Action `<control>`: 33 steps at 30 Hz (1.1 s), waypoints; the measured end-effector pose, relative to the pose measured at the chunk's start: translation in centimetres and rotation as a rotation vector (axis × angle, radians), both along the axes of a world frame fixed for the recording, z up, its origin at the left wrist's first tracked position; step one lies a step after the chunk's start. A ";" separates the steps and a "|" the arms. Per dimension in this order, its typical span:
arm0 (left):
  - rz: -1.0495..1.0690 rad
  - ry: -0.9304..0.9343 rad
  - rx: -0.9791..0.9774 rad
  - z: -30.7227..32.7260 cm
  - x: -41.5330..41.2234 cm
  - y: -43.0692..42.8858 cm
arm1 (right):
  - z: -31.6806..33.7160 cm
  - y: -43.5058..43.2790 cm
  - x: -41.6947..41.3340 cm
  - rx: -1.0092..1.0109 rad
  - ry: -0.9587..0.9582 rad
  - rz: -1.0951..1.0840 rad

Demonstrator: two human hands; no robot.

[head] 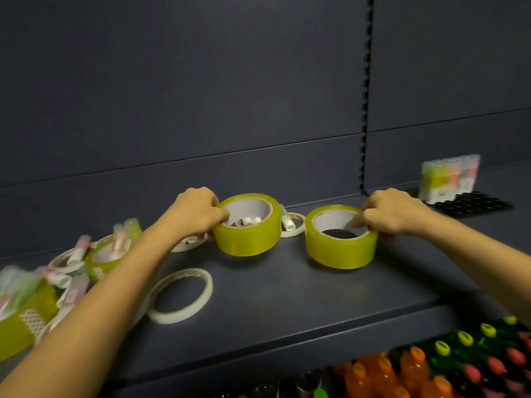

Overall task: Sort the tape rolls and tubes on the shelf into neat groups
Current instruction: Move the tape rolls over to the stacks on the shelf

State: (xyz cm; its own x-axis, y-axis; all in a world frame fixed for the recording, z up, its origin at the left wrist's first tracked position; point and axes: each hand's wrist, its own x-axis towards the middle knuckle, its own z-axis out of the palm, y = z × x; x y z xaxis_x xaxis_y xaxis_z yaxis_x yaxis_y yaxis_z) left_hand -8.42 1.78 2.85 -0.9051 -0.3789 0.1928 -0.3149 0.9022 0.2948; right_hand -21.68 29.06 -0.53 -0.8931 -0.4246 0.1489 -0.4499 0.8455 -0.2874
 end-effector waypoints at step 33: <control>-0.612 -0.045 0.114 -1.1 -17.8 48.0 | -0.4 50.4 -3.5 -0.152 0.075 -0.566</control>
State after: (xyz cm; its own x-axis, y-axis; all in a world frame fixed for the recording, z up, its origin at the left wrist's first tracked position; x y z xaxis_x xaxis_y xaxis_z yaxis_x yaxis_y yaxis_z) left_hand -26.18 49.74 1.78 -0.9711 0.1949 0.1381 0.2346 0.8869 0.3981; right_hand -25.22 79.47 -0.93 -0.9590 0.1461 0.2427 0.0353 0.9117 -0.4093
